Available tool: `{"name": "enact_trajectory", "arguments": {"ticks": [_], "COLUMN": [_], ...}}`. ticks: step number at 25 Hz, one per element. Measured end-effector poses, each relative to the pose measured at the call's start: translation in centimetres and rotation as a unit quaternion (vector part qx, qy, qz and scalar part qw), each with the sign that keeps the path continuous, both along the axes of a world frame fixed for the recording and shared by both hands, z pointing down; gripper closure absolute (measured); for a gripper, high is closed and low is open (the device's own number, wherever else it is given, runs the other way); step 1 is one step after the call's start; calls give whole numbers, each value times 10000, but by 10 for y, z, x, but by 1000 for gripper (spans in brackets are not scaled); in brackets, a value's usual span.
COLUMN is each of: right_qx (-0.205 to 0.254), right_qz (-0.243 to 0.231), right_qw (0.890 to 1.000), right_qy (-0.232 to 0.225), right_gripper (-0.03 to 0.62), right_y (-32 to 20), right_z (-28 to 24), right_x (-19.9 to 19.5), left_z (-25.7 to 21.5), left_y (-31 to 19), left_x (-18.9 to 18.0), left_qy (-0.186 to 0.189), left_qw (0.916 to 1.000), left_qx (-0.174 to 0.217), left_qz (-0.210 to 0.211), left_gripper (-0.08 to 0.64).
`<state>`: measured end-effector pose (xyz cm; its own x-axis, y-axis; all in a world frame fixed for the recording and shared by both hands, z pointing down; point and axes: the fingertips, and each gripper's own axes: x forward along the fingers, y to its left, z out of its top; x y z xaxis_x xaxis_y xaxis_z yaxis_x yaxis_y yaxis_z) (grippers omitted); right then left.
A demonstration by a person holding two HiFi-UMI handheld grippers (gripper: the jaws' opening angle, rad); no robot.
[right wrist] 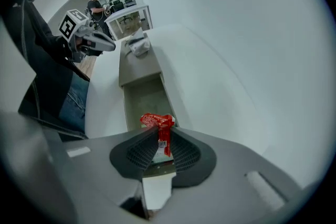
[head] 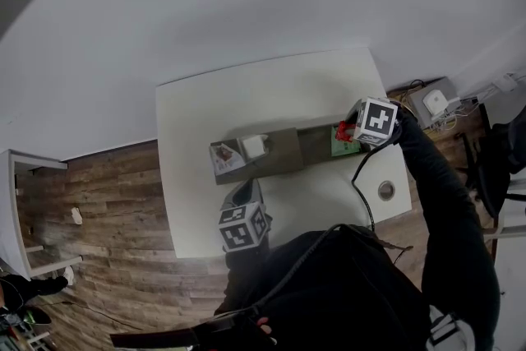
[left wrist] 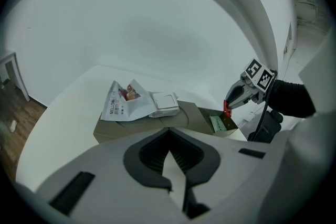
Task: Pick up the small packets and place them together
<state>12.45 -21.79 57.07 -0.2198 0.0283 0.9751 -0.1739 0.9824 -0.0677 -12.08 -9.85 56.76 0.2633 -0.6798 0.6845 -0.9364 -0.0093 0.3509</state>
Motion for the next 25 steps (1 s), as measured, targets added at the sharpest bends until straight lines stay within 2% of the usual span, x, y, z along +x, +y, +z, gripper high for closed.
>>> {"name": "enact_trajectory", "arguments": {"ticks": [7, 14, 19, 25], "right_qx": [59, -31, -219, -400], "right_qz": [-254, -457, -560, -666], "right_qw": [9972, 9924, 9904, 9899], "right_qy": [-703, -1139, -1246, -1184], "right_gripper": [526, 526, 526, 526], "right_y": [6, 9, 16, 22], "right_z": [-15, -16, -14, -3], "right_x": [-71, -131, -157, -172], "left_z": [-10, -27, -36, -33], "left_y": [-15, -38, -47, -50], "left_x": [11, 21, 23, 33], "left_qy": [-99, -156, -49, 43], "left_qw": [9997, 9987, 9989, 9988], "left_qx": [74, 287, 364, 313], "left_qz": [212, 385, 282, 365], "left_gripper": [560, 560, 560, 560]}}
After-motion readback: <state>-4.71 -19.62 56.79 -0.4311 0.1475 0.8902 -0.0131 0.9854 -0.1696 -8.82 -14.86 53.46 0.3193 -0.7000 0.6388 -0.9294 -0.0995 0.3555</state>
